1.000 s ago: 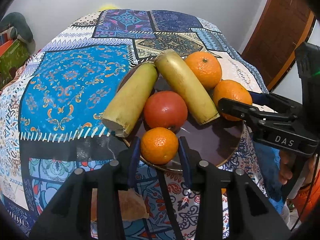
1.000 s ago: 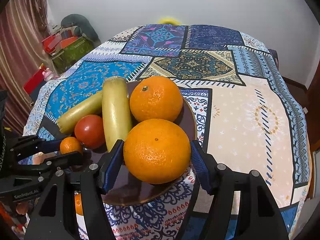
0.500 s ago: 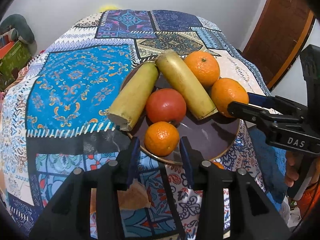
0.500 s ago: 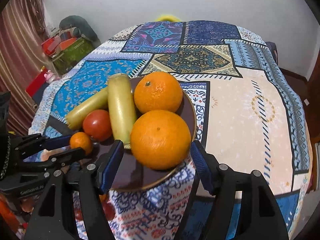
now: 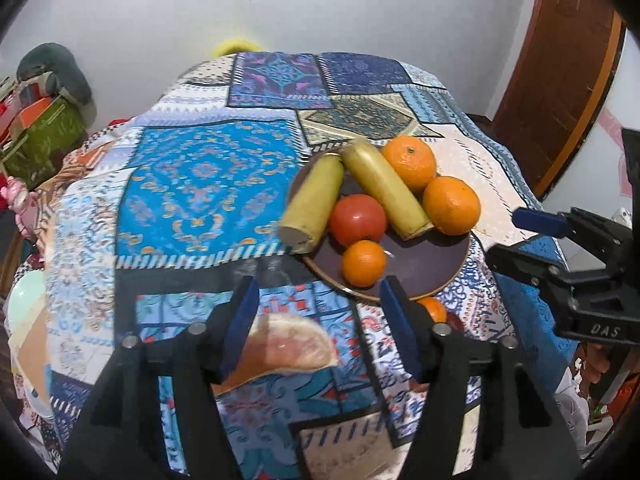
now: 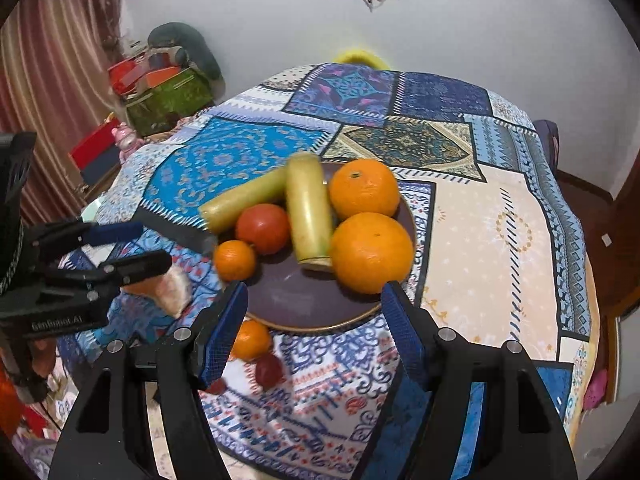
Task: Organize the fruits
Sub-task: 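Grasp the pink pomelo segment with the left tool while the right tool grasps a mandarin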
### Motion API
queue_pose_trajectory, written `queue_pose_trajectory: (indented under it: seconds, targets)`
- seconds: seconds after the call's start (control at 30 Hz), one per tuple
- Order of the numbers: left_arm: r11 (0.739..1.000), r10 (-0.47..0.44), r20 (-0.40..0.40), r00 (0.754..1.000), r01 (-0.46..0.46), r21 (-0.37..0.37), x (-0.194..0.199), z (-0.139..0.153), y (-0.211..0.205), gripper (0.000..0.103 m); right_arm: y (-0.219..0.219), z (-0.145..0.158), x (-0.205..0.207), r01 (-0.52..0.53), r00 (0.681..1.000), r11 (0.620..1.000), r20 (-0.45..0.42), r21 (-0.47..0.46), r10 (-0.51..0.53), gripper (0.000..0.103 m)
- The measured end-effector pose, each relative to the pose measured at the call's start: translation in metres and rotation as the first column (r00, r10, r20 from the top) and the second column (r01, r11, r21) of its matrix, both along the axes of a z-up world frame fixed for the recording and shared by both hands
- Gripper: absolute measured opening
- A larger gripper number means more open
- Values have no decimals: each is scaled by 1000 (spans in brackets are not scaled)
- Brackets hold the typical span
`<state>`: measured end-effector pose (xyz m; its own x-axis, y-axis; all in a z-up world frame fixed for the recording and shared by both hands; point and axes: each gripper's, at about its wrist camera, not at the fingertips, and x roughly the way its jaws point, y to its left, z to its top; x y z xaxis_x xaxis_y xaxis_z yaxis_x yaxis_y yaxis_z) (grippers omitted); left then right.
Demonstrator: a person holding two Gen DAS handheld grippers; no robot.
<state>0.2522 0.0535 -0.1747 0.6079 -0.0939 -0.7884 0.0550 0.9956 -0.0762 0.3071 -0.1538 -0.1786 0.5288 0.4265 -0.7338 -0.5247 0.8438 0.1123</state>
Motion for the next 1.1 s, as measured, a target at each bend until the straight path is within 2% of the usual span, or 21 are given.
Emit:
queue_pose_trajectory:
  seconds: [0.27, 0.63, 0.7, 0.8, 0.93, 1.0, 1.1]
  targets:
    - [1000, 25, -42, 999, -25, 7, -14, -10, 31, 64, 14, -8, -15, -31, 999, 999, -24, -7, 31, 66]
    - [998, -33, -144, 989, 40, 48, -13, -60, 48, 67, 31, -32, -16, -63, 994, 998, -88, -30, 60, 66]
    - [997, -37, -156, 987, 47, 59, -10, -67, 51, 72, 33, -36, -15, -68, 993, 997, -102, -35, 64, 66]
    - [998, -49, -140, 989, 55, 40, -7, -69, 55, 78, 34, -42, -13, -73, 990, 997, -122, -36, 68, 66]
    - [997, -67, -135, 989, 69, 14, -5, -69, 52, 78, 37, -50, -14, -86, 987, 996, -139, -33, 80, 66]
    - [996, -88, -143, 986, 91, 10, -6, -70, 45, 74, 39, -53, -14, -96, 986, 995, -141, -32, 91, 66]
    - [993, -97, -143, 985, 105, 46, -14, -71, 34, 73, 42, -54, -15, -106, 986, 994, -131, -35, 100, 61]
